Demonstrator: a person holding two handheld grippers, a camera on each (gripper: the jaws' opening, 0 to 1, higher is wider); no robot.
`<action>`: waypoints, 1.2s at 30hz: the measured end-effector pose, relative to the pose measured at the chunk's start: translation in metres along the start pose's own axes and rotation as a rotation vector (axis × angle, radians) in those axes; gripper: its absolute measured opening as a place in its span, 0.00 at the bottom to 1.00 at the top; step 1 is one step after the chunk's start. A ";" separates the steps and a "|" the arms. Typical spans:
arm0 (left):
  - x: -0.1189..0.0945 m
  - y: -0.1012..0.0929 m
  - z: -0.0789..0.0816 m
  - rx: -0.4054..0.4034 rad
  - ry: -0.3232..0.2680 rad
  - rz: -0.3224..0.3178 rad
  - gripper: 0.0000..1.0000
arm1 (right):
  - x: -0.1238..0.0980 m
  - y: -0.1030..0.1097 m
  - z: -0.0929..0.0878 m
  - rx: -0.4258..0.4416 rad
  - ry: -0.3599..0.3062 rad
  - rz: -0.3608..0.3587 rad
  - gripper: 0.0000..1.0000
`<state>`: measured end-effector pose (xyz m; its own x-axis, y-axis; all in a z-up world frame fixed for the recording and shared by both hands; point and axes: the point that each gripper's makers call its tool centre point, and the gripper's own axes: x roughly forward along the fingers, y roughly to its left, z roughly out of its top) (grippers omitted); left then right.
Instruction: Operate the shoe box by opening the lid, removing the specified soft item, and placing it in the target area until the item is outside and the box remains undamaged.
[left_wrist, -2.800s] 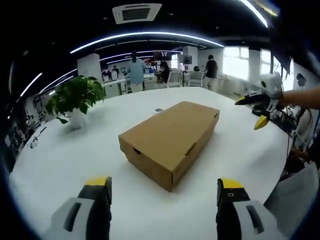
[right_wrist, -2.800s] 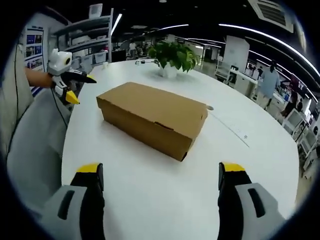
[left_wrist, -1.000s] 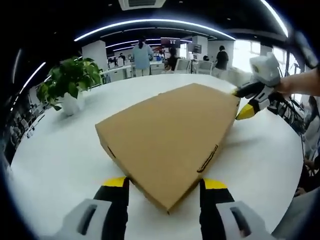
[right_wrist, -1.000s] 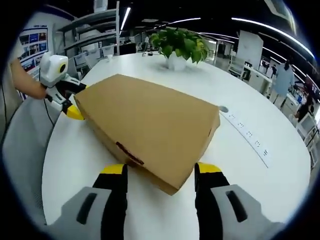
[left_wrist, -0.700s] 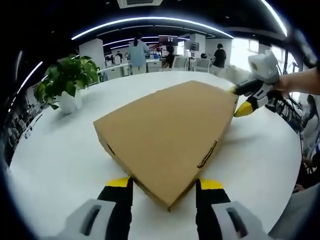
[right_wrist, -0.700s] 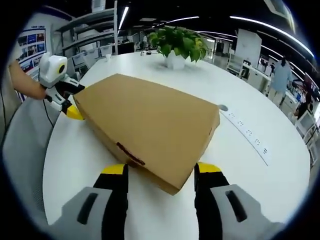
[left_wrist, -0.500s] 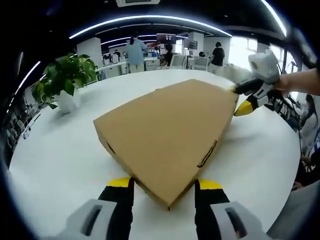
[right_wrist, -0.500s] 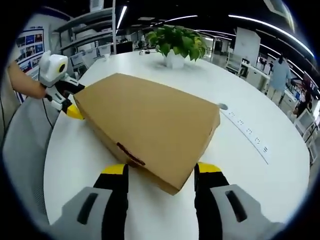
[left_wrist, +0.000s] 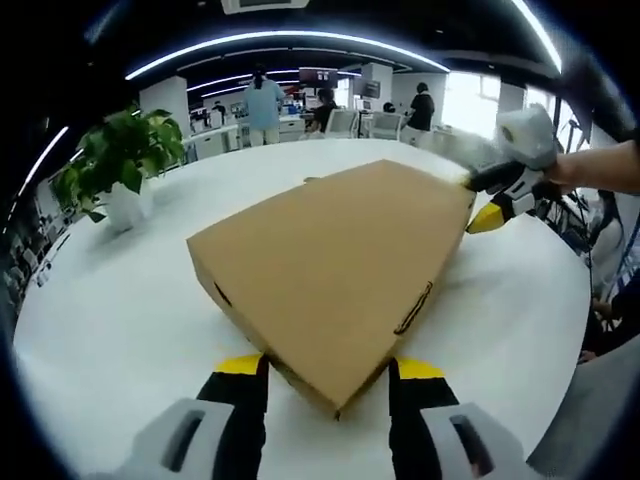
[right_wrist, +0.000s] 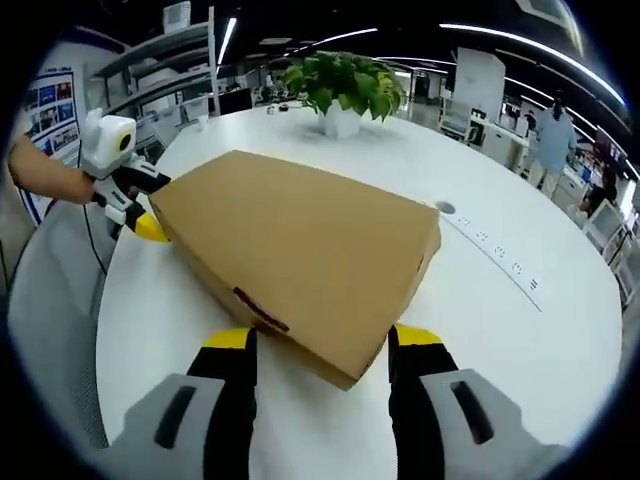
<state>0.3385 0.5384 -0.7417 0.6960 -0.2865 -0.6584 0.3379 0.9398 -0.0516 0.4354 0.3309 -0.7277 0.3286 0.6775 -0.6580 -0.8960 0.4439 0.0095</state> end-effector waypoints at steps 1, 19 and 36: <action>-0.001 0.001 -0.001 0.007 0.000 0.002 0.48 | 0.000 0.002 0.000 0.005 0.000 -0.004 0.49; -0.017 0.024 -0.012 0.057 0.021 -0.025 0.48 | 0.003 0.039 0.007 0.096 -0.030 -0.053 0.48; -0.030 0.046 -0.019 0.118 0.068 -0.085 0.48 | 0.009 0.071 0.013 0.151 -0.042 -0.117 0.48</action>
<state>0.3210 0.5933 -0.7392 0.6188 -0.3466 -0.7049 0.4683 0.8833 -0.0232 0.3785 0.3761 -0.7231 0.4433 0.6382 -0.6294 -0.7970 0.6020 0.0491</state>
